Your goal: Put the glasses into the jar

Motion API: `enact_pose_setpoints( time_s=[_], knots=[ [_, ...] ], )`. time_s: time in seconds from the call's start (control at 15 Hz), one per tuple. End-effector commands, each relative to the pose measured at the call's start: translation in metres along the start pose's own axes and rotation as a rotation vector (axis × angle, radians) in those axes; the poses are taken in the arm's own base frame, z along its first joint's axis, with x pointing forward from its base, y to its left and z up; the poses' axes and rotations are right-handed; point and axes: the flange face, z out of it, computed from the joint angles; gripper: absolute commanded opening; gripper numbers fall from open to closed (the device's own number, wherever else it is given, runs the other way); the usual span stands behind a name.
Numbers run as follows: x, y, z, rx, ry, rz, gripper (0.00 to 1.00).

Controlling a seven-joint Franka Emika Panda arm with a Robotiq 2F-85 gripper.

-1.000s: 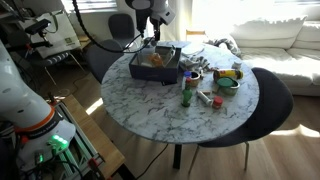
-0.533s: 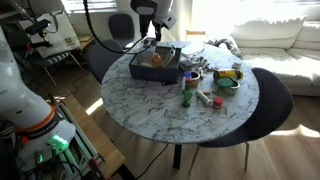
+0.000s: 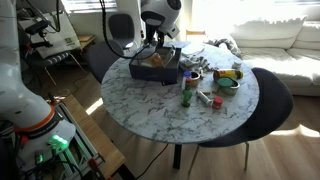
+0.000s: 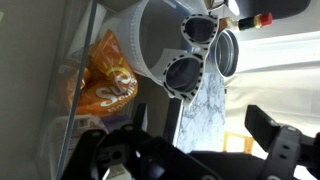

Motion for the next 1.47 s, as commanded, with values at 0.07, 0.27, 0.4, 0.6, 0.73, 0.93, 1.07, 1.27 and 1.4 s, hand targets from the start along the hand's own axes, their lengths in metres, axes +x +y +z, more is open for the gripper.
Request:
enact_pose_setpoints(
  time_s=[0.07,0.27,0.4,0.6,0.73,0.93,1.07,1.27,1.4],
  knots=[
    [0.022,-0.001,0.021,0.047,-0.044,0.001,0.95],
    [0.027,-0.005,0.028,0.052,-0.059,0.001,0.72],
    [0.028,-0.005,0.033,0.047,-0.070,-0.004,0.54],
    [0.030,-0.005,0.039,0.047,-0.093,-0.006,0.42],
    [0.032,-0.005,0.042,0.047,-0.101,-0.007,0.38],
    [0.033,-0.005,0.044,0.047,-0.116,-0.013,0.22],
    [0.033,-0.005,0.045,0.046,-0.124,-0.016,0.06],
    [0.031,-0.005,0.045,0.047,-0.132,-0.028,0.01],
    [0.030,-0.006,0.043,0.047,-0.130,-0.028,0.02]
  ],
)
